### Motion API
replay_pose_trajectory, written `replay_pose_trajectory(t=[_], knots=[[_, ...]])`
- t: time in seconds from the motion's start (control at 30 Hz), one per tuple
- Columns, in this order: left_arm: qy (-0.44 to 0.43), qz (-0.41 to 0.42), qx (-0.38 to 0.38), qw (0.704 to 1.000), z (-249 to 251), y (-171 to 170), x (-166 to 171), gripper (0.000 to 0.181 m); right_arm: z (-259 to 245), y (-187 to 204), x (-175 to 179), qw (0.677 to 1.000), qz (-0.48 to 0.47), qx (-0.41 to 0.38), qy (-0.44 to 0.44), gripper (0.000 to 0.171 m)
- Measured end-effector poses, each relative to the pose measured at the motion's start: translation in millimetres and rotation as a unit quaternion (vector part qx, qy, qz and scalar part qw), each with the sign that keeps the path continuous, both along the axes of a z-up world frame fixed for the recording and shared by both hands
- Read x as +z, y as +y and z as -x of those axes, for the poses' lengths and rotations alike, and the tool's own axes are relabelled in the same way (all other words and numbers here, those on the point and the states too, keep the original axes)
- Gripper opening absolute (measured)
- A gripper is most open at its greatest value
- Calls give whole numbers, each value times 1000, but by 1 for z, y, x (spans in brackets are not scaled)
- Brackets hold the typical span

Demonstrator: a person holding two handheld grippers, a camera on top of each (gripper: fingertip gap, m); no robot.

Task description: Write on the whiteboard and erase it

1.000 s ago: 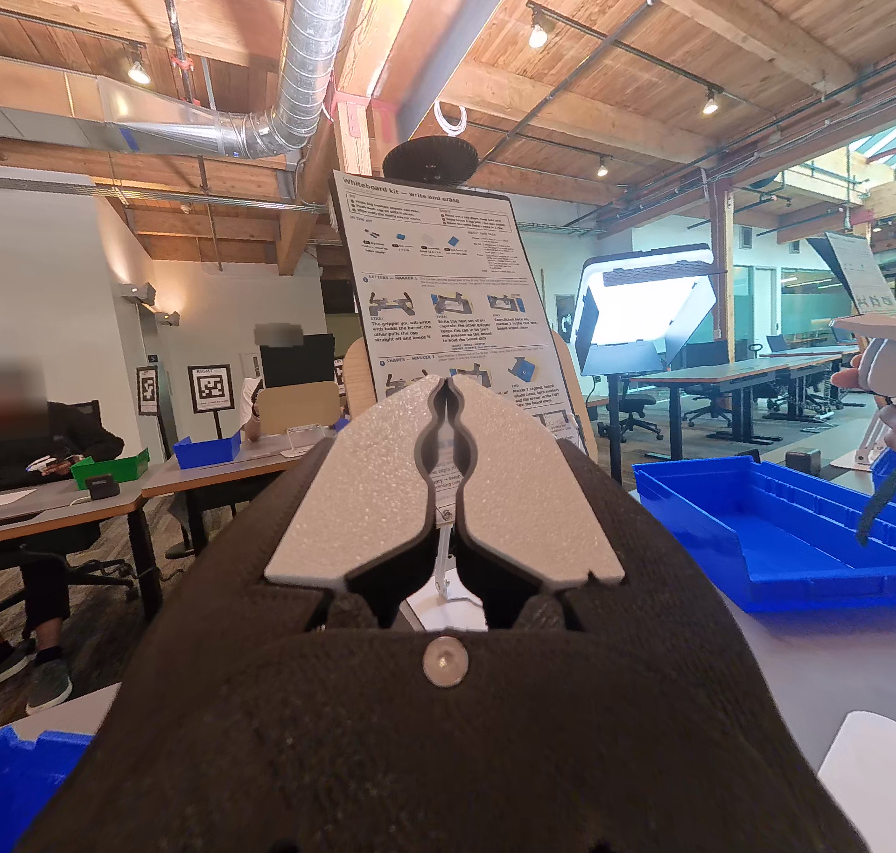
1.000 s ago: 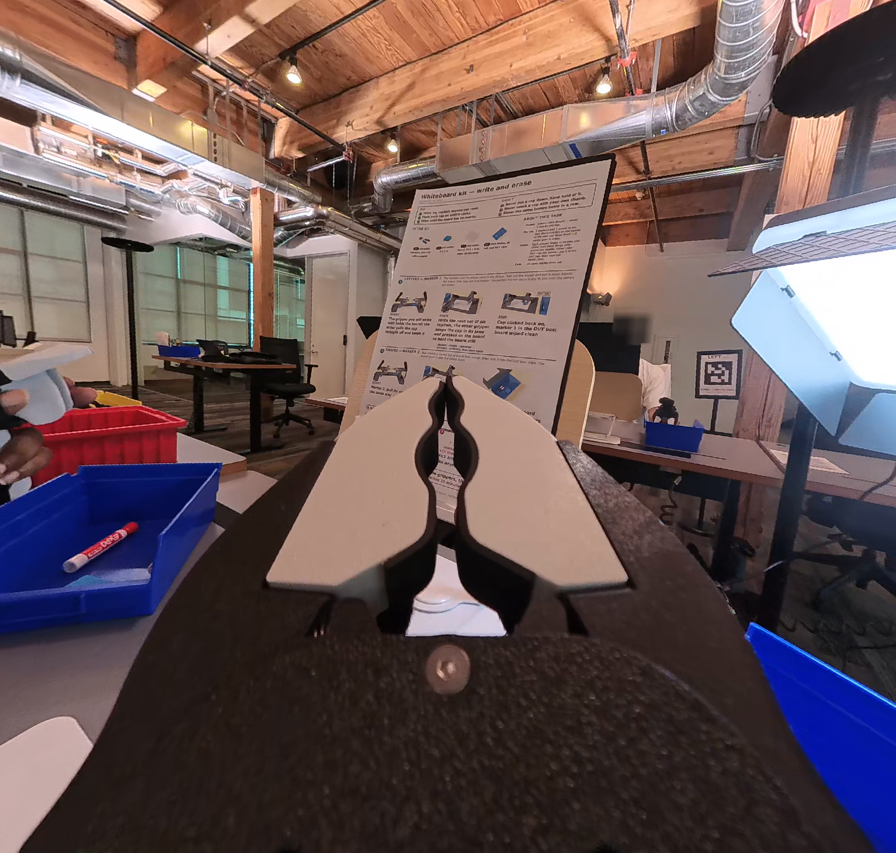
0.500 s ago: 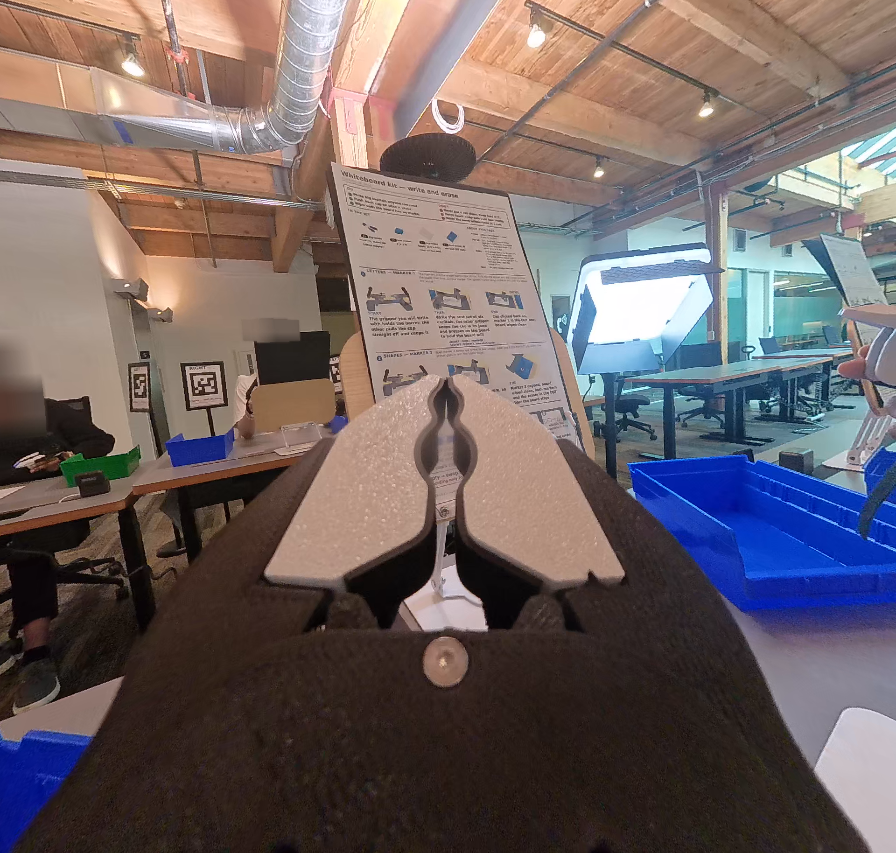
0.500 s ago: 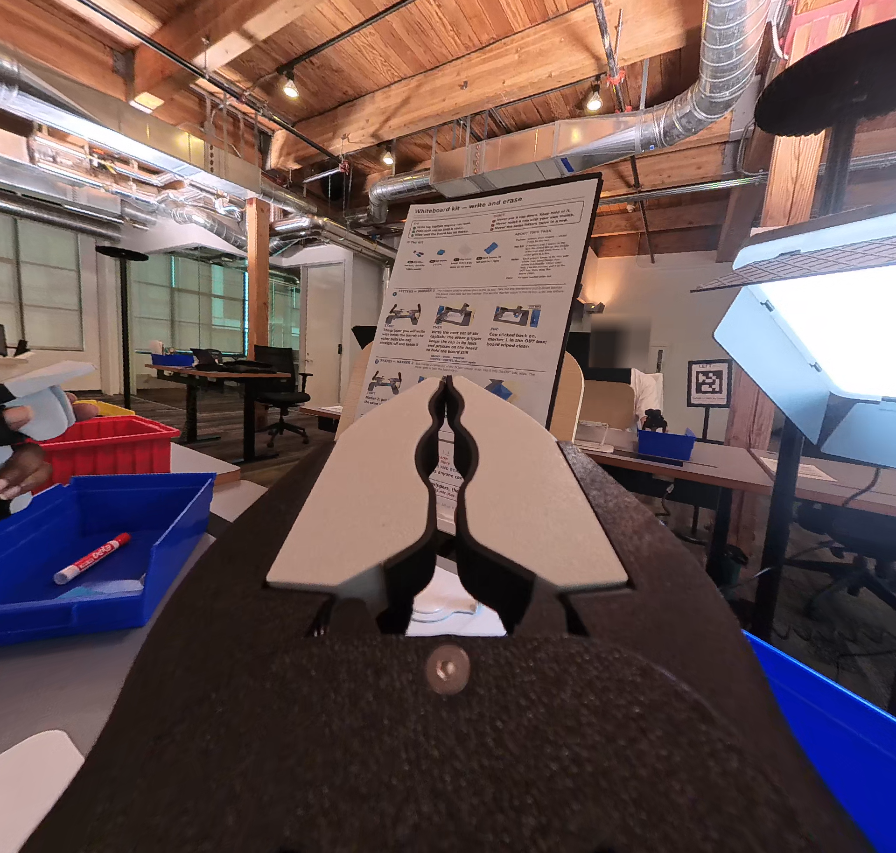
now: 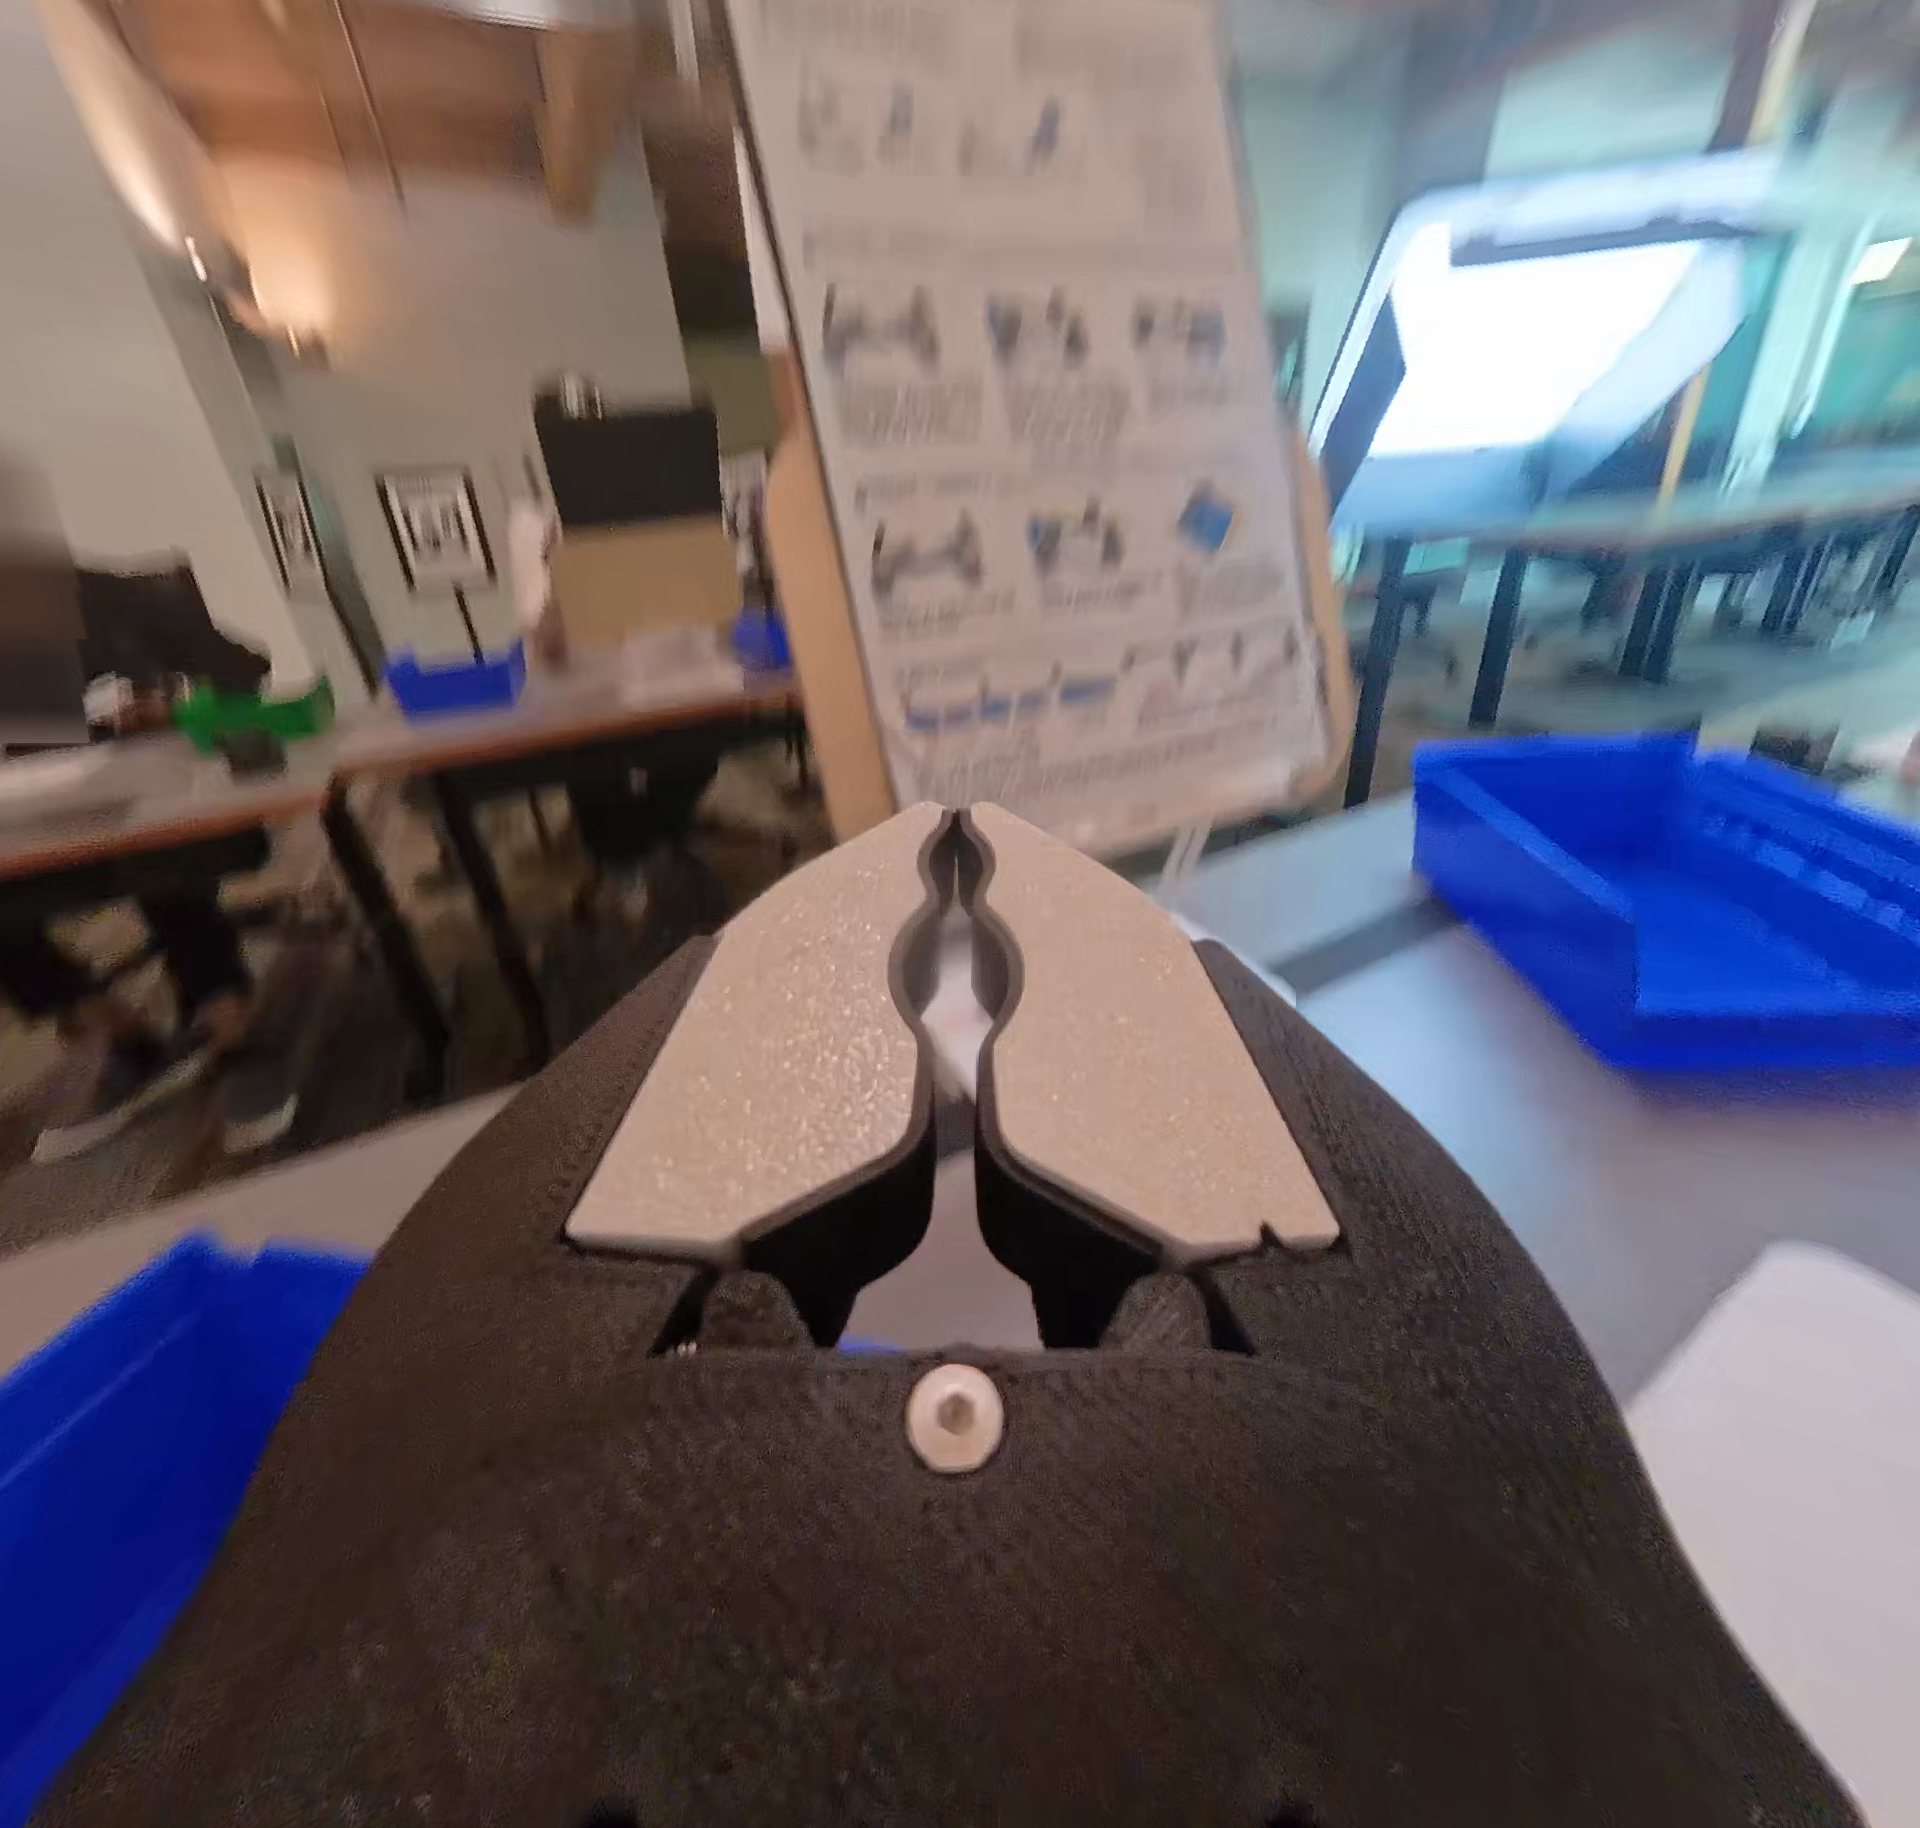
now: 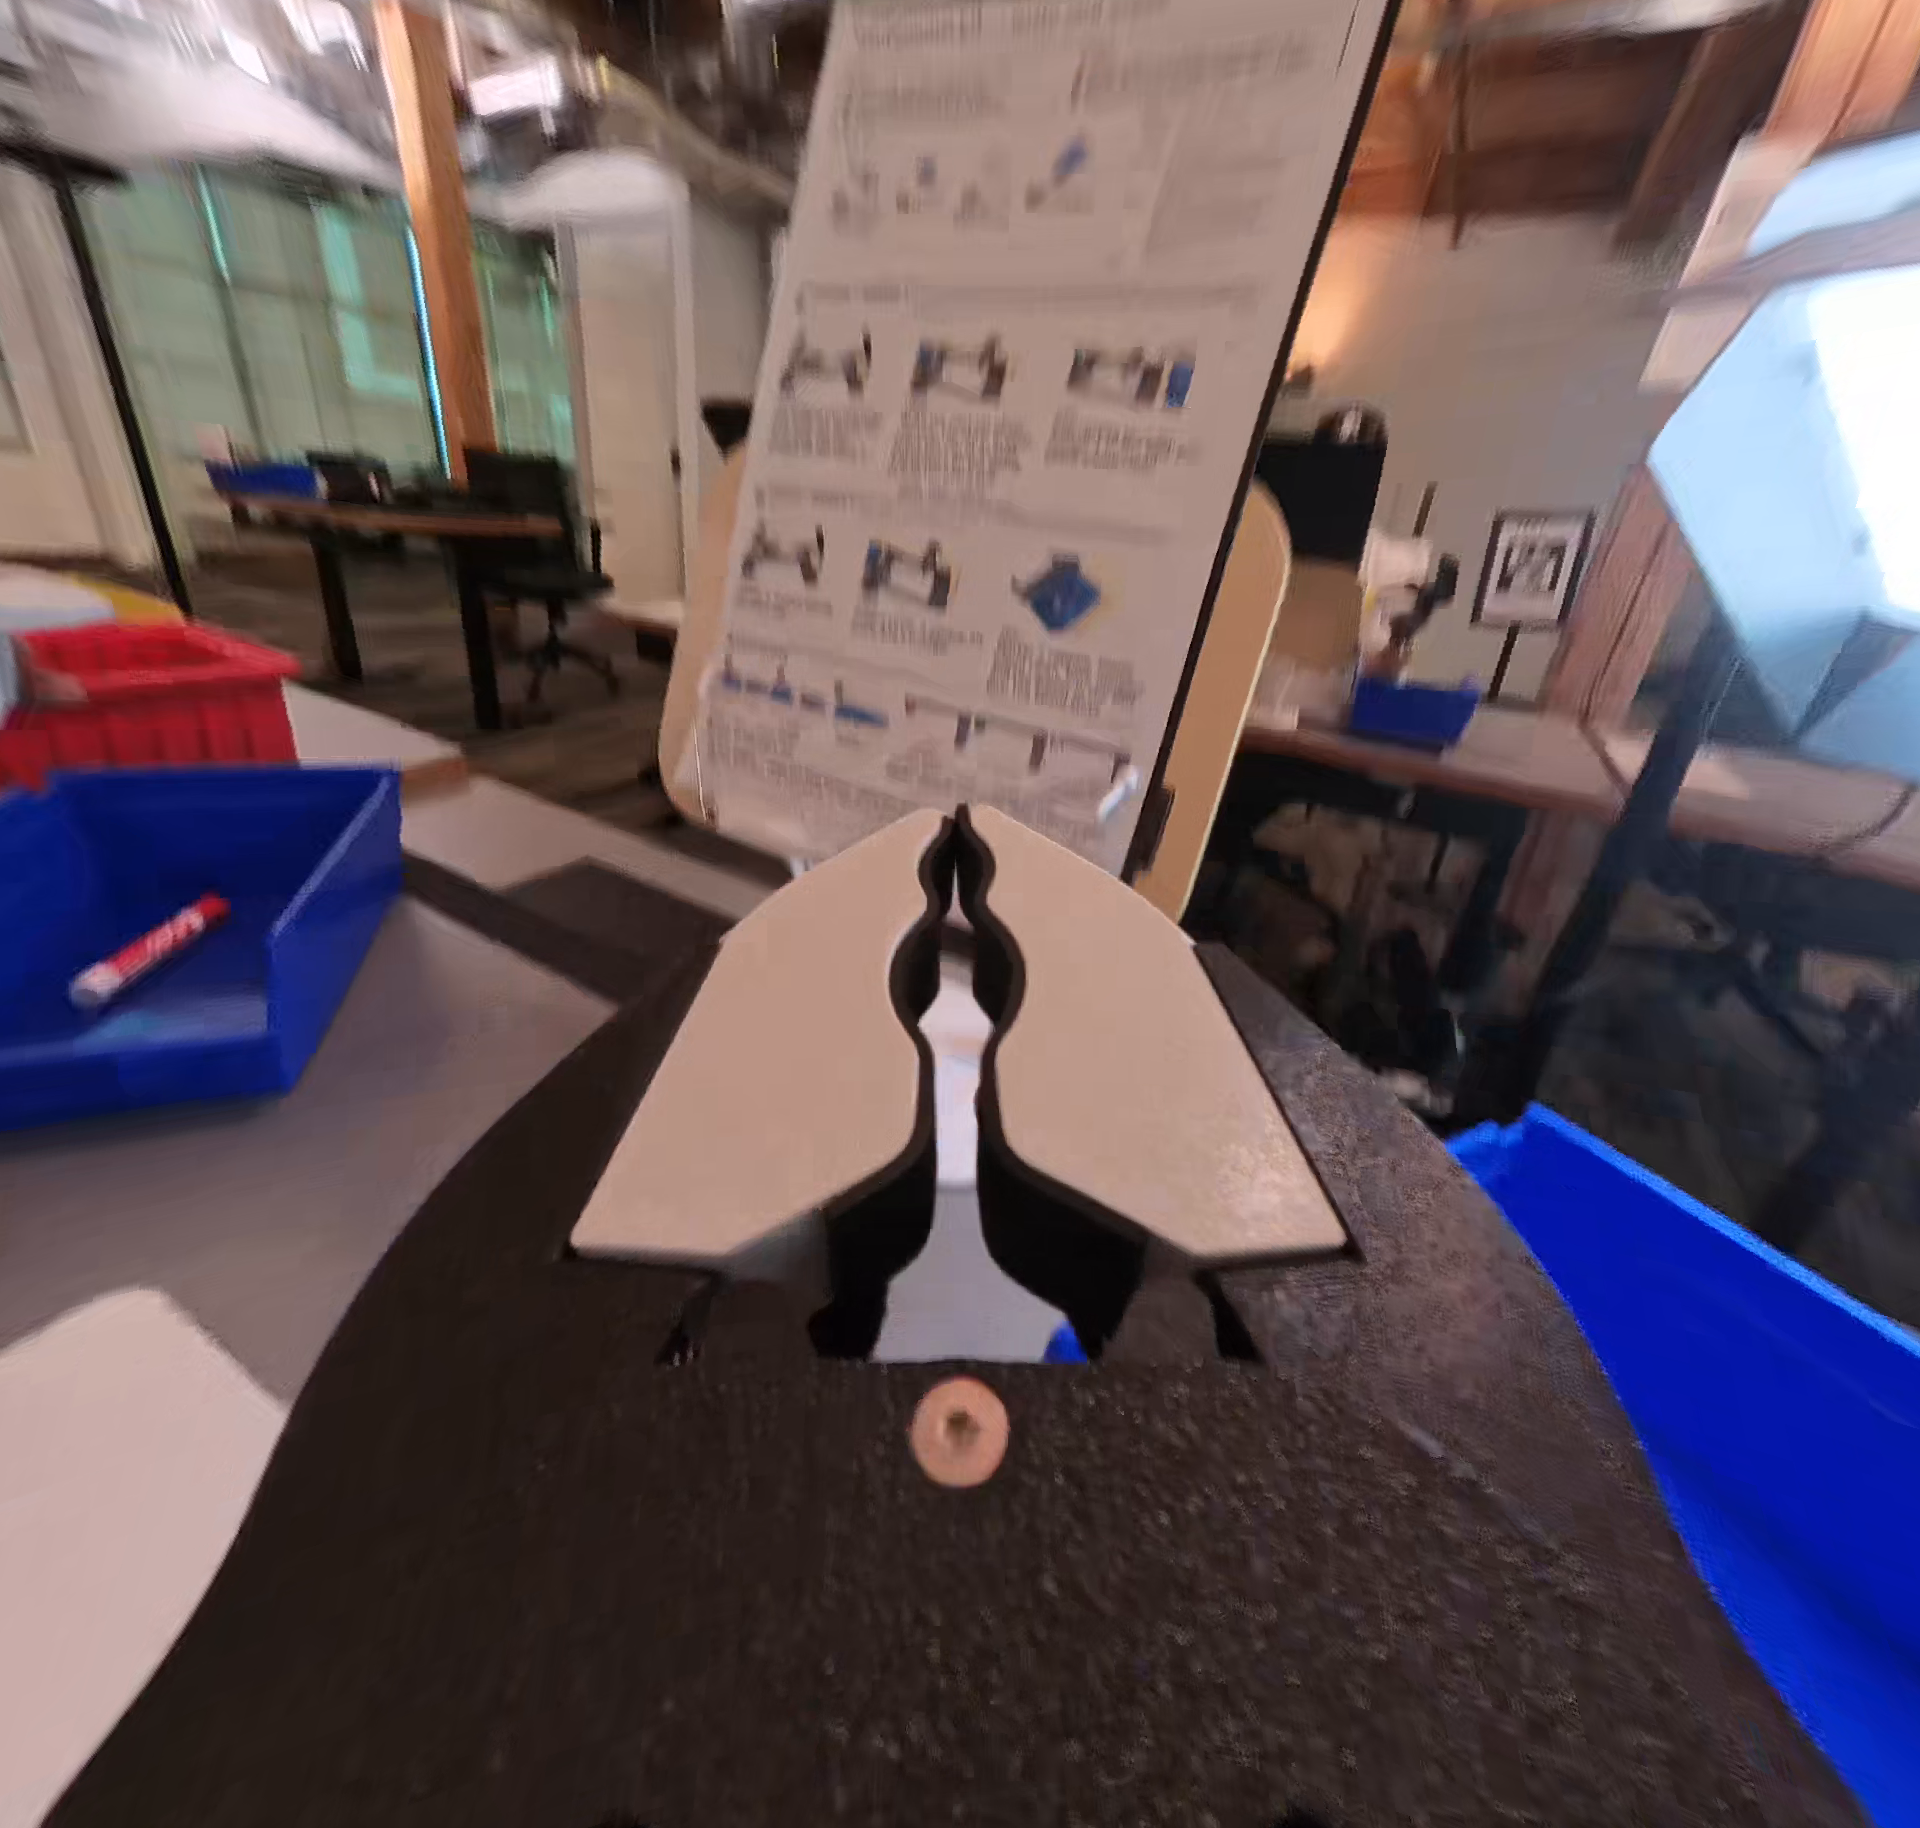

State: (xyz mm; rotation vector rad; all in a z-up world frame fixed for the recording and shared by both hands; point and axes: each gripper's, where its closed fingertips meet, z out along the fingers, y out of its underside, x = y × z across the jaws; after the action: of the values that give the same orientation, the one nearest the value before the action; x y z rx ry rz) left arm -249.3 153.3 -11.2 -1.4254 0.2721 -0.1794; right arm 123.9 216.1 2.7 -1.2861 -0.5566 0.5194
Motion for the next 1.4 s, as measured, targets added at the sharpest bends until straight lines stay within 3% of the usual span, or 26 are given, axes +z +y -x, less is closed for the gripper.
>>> replay_pose_trajectory(t=[0.1, 0.2, 0.3, 0.5, 0.57, 0.73, 0.93, 1.0, 1.2, 1.27, 1.4], knots=[[33, 183, 38, 982, 36, 6, -53, 0, 15, 13, -48, 989, 118, 23, -91, 0], [82, 324, 155, 930, 102, -2, -111, 0, 29, 12, -90, 965, 197, 54, -166, 0], [89, 410, 207, 884, 144, -13, -154, 0, 33, 14, -115, 948, 216, 43, -230, 0], [80, 468, 246, 845, 176, -11, -197, 1, 51, 11, -133, 937, 233, 66, -252, 0], [81, 488, 244, 834, 177, -7, -206, 15, 60, 9, -136, 938, 234, 82, -243, 0], [84, 522, 259, 808, 194, 2, -216, 20, 74, -12, -151, 938, 235, 128, -220, 0], [87, 582, 274, 761, 222, 4, -227, 30, 50, -42, -185, 941, 237, 130, -205, 1], [90, 604, 274, 743, 228, 3, -234, 33, 39, -47, -192, 944, 235, 122, -197, 13], [105, 646, 271, 706, 231, 1, -252, 39, 20, -46, -187, 957, 216, 109, -158, 14], [108, 648, 240, 715, 216, 3, -252, 37, 18, -46, -187, 959, 213, 109, -154, 14], [101, 675, 97, 724, 159, -9, -256, 38, 19, -45, -192, 958, 214, 113, -156, 14]])
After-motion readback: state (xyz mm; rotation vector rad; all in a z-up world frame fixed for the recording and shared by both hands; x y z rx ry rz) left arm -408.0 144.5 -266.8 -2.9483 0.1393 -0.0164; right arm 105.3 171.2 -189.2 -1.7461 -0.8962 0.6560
